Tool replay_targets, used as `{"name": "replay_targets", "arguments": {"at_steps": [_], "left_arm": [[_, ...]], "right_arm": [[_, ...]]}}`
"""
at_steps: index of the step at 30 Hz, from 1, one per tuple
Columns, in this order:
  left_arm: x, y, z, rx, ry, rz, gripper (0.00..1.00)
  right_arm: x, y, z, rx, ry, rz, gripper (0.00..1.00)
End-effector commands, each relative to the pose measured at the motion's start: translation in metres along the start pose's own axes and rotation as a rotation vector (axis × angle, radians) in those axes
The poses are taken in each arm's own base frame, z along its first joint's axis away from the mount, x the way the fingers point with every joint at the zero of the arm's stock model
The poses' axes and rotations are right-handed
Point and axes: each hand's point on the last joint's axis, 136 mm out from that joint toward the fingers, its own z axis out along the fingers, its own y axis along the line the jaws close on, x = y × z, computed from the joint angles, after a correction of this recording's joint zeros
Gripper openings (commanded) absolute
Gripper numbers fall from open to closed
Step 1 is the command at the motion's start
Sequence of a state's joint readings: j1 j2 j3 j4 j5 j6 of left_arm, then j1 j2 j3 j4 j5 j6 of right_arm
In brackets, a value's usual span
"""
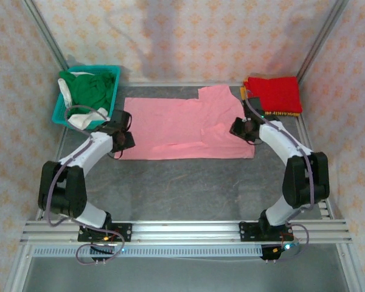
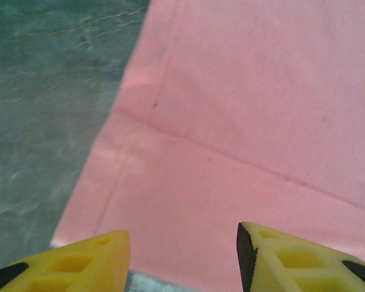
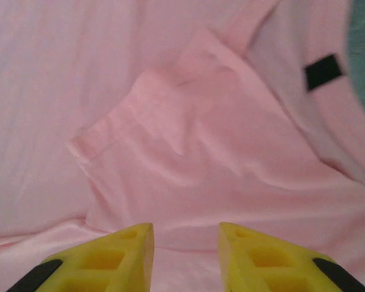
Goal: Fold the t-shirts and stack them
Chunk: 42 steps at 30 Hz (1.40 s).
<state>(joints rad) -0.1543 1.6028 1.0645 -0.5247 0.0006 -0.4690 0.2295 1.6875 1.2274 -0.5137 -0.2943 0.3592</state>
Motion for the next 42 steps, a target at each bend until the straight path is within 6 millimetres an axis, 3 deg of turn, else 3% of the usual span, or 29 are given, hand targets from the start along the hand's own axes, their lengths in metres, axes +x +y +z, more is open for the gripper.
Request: {"name": "replay_targets", "arguments": {"at_steps": [1,8,13,19,26,32,35,37,39,42], "left_arm": [[-0.009,-0.009,0.014,0.01,-0.001,0.009,0.5],[-0.003,-0.004,0.054,-0.013,0.047,-0.036,0.49],[0.021,0.01,0.065,-0.042,0.106,-0.063,0.49],[0.059,0.031,0.053,-0.057,0.135,-0.119,0.49],[0.121,0.047,0.025,-0.036,0.176,-0.162,0.49],[0.155,0.054,0.006,-0.015,0.19,-0.197,0.5],[0.146,0.058,-0.005,-0.022,0.15,-0.185,0.5],[0.128,0.056,-0.016,-0.03,0.107,-0.154,0.52],[0.102,0.048,-0.028,-0.027,0.052,-0.128,0.52],[0.055,0.028,-0.044,0.028,-0.038,-0.105,0.56]], "right_arm": [[0.0,0.009,0.03,-0.019,0.041,0.034,0.32],[0.002,0.0,0.078,0.021,0.084,0.07,0.31],[0.02,-0.017,0.089,0.063,0.112,0.105,0.31],[0.064,-0.045,0.075,0.104,0.156,0.151,0.32],[0.124,-0.073,0.041,0.112,0.19,0.225,0.32],[0.145,-0.089,0.023,0.15,0.203,0.215,0.33],[0.14,-0.086,0.017,0.154,0.196,0.202,0.34],[0.129,-0.075,0.01,0.126,0.179,0.2,0.36],[0.108,-0.061,0.0,0.091,0.131,0.192,0.37],[0.059,-0.039,-0.019,0.055,-0.001,0.152,0.4]]}}
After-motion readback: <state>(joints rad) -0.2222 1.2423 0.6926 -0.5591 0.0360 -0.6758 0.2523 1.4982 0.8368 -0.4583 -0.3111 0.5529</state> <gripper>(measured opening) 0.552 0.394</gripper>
